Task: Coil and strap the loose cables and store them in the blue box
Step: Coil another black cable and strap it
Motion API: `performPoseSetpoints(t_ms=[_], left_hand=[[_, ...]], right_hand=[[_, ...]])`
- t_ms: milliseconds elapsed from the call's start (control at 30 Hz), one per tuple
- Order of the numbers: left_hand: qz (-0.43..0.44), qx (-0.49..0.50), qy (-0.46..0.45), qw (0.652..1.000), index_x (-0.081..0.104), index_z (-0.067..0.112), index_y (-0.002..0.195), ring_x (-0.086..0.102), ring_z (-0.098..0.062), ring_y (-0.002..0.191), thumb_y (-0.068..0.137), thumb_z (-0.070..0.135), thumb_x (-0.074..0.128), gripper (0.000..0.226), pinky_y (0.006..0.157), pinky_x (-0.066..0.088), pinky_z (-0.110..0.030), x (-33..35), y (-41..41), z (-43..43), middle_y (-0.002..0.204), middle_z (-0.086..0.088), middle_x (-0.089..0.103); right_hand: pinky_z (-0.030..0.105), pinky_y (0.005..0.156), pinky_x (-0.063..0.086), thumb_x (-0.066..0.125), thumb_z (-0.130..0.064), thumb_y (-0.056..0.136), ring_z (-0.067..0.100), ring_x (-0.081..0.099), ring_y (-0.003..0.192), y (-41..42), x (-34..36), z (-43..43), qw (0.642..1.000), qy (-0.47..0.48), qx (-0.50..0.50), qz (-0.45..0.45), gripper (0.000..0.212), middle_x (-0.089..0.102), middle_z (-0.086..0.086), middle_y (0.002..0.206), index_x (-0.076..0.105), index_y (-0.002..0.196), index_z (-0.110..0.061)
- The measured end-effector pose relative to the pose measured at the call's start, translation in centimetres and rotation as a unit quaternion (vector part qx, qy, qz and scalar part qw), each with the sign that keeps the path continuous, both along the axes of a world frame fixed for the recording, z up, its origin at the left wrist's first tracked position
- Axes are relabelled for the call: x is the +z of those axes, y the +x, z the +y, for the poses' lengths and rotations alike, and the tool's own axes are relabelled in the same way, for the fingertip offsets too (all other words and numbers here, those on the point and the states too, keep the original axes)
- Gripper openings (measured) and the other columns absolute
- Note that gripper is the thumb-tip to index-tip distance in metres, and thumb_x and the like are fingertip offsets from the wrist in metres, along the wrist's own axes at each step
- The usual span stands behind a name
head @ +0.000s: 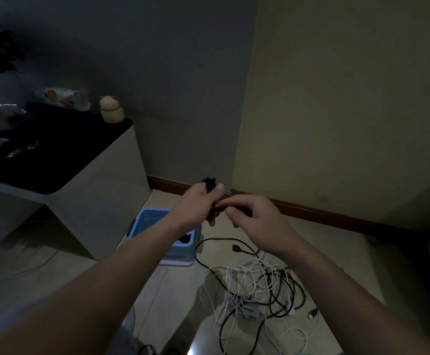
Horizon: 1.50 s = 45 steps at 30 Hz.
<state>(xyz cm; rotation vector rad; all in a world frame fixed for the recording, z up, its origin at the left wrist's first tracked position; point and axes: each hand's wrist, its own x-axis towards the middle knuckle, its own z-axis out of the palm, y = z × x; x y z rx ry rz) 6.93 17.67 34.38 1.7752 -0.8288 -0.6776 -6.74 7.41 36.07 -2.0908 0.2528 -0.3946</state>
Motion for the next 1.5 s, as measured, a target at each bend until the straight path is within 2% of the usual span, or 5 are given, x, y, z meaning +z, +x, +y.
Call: performPoseSetpoints(t_ms=[267,500,967,1133,1500], left_hand=[[0.183,-0.098,-0.003,0.978,0.058,0.006,0.085,0.036,-0.014,0.037,0.103,0.057,0.026,0.063,0.039,0.032,-0.021,0.5,-1.8,0.1,0.048,-0.003,0.044],[0.244,-0.185,-0.01,0.952,0.052,0.014,0.079,0.024,-0.008,0.034,0.104,0.028,0.046,0.029,0.038,0.027,-0.016,2.3,-2.8,0.3,0.045,0.005,0.029],[0.276,-0.115,-0.061,0.952,0.045,0.023,0.061,0.025,-0.009,0.033,0.102,0.025,0.047,0.041,0.048,0.035,-0.026,3.0,-3.5,0.8,0.044,0.006,0.029],[0.393,-0.067,-0.139,0.907,0.051,0.022,0.062,0.025,-0.007,0.031,0.1,0.029,0.045,0.039,0.045,0.039,-0.023,3.1,-2.9,0.6,0.042,0.009,0.028],[0.451,0.093,-0.279,0.843,0.05,0.013,0.084,0.041,-0.016,0.051,0.101,0.034,0.032,0.032,0.066,0.04,-0.032,3.4,-0.1,1.0,0.061,0.001,0.04]], right_hand=[[0.016,0.055,0.039,0.079,-0.024,0.084,-0.002,0.049,0.054,0.0,-0.7,-2.7,0.987,0.035,-0.142,-0.06,0.018,0.056,-0.018,0.056,0.066,0.071,-0.024],[0.019,0.058,0.04,0.072,-0.021,0.091,0.005,0.048,0.059,-0.5,-1.1,-4.2,0.981,0.082,-0.16,-0.079,0.015,0.053,-0.009,0.059,0.068,0.078,-0.015],[0.022,0.048,0.035,0.057,-0.012,0.098,0.01,0.042,0.052,-0.7,-1.1,-3.6,0.964,0.21,-0.151,-0.063,0.025,0.049,-0.009,0.055,0.067,0.076,-0.014],[0.026,0.049,0.036,0.044,-0.015,0.105,0.013,0.036,0.047,-0.2,-2.3,-1.6,0.954,0.28,-0.103,-0.015,0.031,0.045,0.002,0.057,0.056,0.076,-0.016],[0.024,0.053,0.036,0.037,-0.023,0.107,0.008,0.045,0.052,-0.5,-4.3,0.1,0.99,0.044,0.013,0.137,0.031,0.055,-0.009,0.055,0.061,0.126,-0.031]])
